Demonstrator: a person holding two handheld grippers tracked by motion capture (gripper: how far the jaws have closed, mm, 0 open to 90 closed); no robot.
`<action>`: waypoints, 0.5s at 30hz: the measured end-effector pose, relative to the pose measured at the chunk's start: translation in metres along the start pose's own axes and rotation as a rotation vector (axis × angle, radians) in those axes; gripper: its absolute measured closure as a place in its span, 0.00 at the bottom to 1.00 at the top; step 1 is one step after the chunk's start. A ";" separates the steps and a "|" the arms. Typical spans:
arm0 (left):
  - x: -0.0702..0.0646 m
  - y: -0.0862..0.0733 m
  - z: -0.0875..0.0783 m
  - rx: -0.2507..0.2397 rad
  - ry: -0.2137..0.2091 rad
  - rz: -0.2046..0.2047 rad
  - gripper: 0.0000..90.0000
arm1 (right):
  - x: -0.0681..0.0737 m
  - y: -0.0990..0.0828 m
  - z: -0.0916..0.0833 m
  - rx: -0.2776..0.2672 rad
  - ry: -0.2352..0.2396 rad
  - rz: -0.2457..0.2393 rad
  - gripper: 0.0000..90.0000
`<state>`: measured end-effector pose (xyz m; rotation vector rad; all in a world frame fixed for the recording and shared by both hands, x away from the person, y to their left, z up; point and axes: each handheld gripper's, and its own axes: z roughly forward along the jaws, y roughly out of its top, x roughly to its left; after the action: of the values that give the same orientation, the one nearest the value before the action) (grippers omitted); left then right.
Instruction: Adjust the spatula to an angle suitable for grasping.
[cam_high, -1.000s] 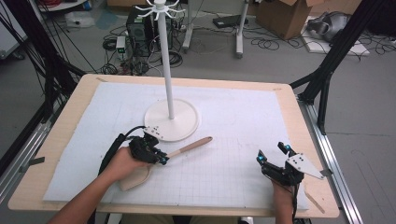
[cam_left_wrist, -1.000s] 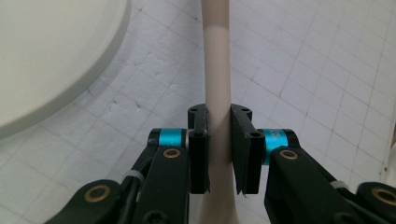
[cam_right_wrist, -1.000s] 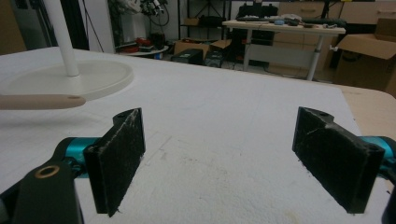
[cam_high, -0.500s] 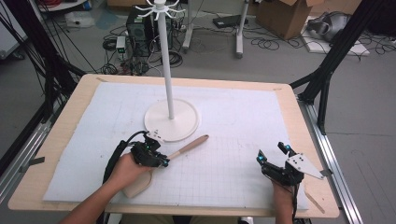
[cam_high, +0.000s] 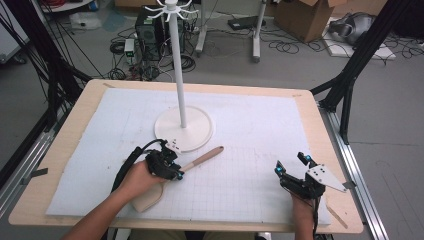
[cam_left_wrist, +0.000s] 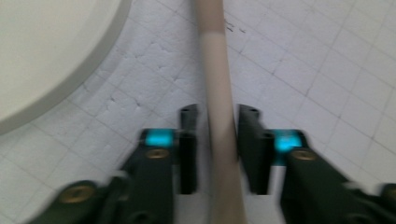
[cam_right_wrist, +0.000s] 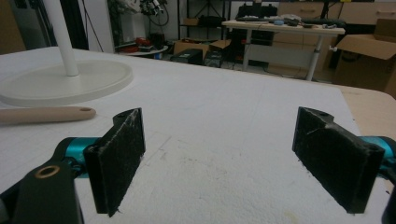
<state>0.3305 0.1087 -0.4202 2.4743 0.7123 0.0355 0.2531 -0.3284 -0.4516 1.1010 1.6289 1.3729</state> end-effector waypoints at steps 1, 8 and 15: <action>0.000 0.000 0.000 0.003 0.006 -0.010 0.84 | 0.000 0.000 0.000 0.001 -0.001 -0.001 0.18; -0.005 0.001 0.000 0.004 0.037 -0.086 0.87 | 0.000 0.000 0.000 0.000 -0.002 0.002 0.18; -0.009 0.001 -0.001 -0.018 0.031 -0.168 0.87 | 0.000 0.000 0.000 -0.005 -0.003 -0.001 0.18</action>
<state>0.3231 0.1048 -0.4177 2.3931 0.9268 0.0171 0.2533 -0.3288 -0.4515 1.0993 1.6223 1.3733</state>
